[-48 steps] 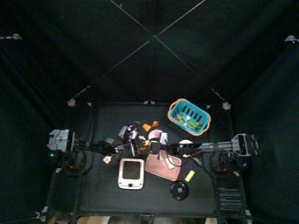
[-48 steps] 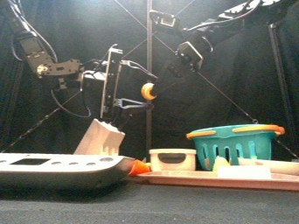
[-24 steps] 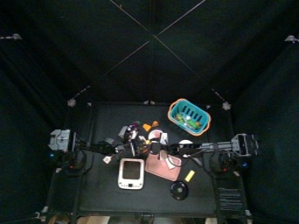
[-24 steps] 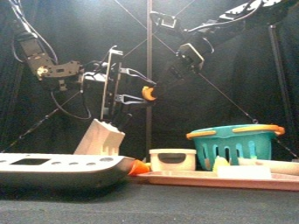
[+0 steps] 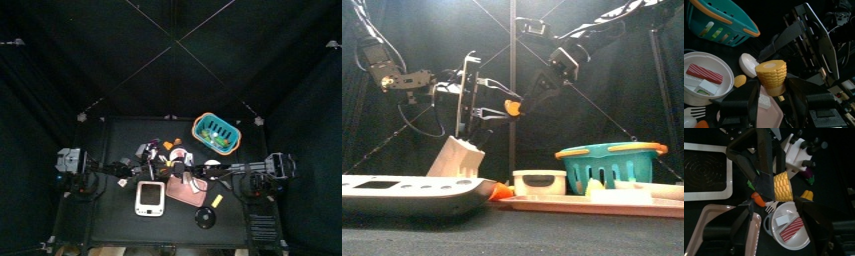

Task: Hand over corn bottom

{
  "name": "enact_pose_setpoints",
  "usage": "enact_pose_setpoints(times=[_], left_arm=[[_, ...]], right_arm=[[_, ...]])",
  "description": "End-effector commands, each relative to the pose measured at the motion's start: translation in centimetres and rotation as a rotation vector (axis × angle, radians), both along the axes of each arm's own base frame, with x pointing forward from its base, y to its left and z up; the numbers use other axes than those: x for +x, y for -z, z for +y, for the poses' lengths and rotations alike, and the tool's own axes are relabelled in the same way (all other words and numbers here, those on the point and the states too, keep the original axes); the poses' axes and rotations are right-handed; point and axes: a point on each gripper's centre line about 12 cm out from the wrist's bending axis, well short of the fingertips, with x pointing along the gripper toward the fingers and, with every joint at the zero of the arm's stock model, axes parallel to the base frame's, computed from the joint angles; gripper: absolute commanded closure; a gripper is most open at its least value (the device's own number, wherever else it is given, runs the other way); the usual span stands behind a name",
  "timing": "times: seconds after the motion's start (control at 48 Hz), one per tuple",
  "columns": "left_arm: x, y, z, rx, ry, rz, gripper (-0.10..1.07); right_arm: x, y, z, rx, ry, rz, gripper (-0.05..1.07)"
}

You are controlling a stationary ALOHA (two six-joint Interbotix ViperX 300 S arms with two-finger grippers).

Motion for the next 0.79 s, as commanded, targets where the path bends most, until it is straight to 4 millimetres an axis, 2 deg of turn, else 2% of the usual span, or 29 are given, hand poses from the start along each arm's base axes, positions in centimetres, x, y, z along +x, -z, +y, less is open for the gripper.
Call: enact_pose_setpoints(times=[0.0, 0.25, 0.438, 0.562, 0.771], left_arm=[[0.2, -0.9, 0.0, 0.009, 0.001, -0.031, 0.47], [-0.1, -0.5, 0.0, 0.030, 0.000, -0.015, 0.47], [-0.2, -0.1, -0.1, 0.041, 0.006, 0.011, 0.47], [-0.4, 0.2, 0.0, 0.045, 0.007, 0.032, 0.47], [-0.9, 1.3, -0.6, 0.050, 0.056, 0.131, 0.47]], right_arm=[[-0.5, -2.0, 0.0, 0.015, 0.006, -0.057, 0.01], [-2.8, -4.0, 0.4, 0.063, 0.012, -0.128, -0.02], [-4.5, -4.3, 0.5, 0.124, 0.028, -0.156, -0.02], [-5.3, -4.1, 0.5, 0.192, 0.061, -0.163, -0.02], [-6.4, -2.4, 0.6, 0.270, 0.101, -0.134, -0.01]])
